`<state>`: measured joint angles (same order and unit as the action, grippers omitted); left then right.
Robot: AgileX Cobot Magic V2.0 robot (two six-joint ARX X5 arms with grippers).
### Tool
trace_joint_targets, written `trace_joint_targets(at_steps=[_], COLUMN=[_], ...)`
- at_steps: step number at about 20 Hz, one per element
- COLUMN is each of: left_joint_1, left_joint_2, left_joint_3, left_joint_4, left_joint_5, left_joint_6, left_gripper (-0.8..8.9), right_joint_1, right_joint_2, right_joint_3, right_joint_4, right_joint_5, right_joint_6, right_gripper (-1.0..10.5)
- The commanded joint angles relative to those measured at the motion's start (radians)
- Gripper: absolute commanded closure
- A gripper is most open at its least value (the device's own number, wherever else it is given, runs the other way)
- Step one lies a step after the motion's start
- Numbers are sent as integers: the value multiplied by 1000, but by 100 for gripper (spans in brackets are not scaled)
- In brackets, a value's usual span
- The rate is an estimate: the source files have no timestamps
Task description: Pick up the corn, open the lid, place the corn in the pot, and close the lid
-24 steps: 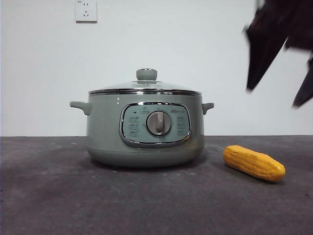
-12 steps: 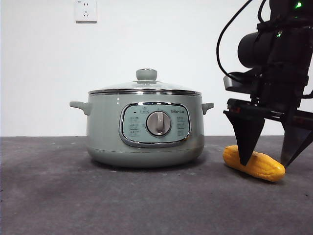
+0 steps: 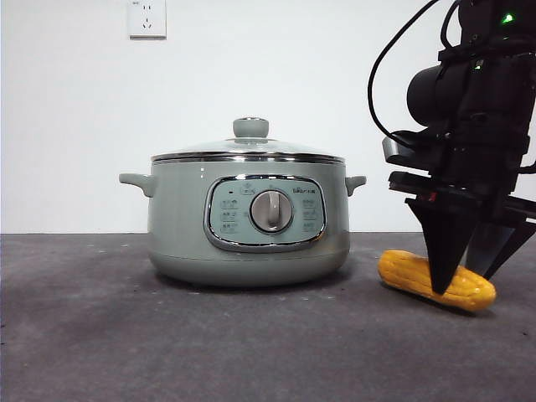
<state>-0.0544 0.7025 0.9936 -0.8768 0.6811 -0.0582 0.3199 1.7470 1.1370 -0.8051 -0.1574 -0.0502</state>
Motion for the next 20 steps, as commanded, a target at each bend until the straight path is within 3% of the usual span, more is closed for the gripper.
trace_joint_targets(at_steps=[1,7,13,17,20], left_joint_1=[-17,-107,-273,-348,-375], left_joint_2=[13,148,460,690,830], left_joint_3=[1,40,217,375,459], left_joint_4=[39,232,373,417,439], left_joint_5=[7,-6,-192,-352,-399], left_joint_6=[7,11,73,146,171], left_gripper=[239,250,250,250,250], right_joint_1=[0,-1,0,0,0], right_joint_2=[-64,-417,-733,-851,-905], right_joint_3=[1,5,5,5,5], right_joint_4=[-32,-77,-146,-213,-249], right_joint_5=[-2,1,1,0,0], right_joint_6=[-13,18,26,51,59], right_gripper=[963,962,962,962,962])
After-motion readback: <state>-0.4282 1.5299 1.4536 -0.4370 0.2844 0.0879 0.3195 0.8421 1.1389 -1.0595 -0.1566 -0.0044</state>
